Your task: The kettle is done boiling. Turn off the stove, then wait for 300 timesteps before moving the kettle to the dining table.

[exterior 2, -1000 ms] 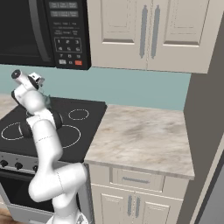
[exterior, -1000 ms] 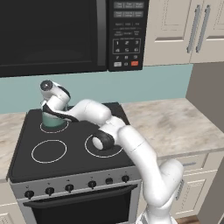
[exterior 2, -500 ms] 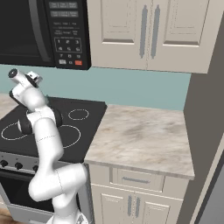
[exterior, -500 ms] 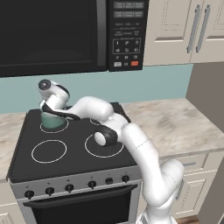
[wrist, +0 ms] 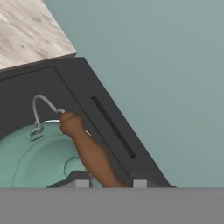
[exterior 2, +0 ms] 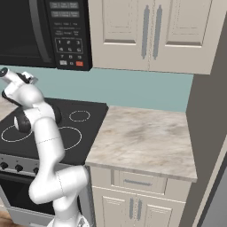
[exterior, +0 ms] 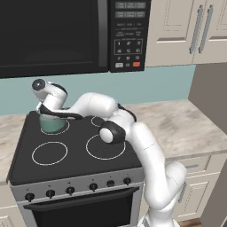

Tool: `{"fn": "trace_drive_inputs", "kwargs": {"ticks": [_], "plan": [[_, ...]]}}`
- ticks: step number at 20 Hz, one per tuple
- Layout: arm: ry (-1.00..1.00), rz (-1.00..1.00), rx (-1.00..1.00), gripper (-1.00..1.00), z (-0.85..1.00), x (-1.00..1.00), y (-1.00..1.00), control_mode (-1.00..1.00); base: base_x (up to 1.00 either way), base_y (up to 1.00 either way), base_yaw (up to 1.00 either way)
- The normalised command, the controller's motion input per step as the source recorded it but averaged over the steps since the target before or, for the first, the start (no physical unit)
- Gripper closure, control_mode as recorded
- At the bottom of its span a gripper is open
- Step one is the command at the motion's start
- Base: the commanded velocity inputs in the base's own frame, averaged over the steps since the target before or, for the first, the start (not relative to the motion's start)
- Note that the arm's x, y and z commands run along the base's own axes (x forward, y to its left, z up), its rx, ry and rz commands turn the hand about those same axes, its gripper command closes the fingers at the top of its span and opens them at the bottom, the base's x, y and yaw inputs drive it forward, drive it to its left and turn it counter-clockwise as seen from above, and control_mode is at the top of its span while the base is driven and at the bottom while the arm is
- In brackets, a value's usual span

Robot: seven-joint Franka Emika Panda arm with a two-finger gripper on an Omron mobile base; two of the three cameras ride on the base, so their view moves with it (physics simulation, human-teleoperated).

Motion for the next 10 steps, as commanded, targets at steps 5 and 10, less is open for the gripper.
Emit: {"fn": "trace_drive_inputs", "kwargs": {"ticks": [5,10], "plan": [[0.0,-0.08,0.0,1.0,0.13,-0.64,-0.01,-1.0,0.0,0.0,0.0],[-0.01,-0.09,0.0,1.0,0.17,-0.65,-0.04,-1.0,0.0,0.0,0.0]]}}
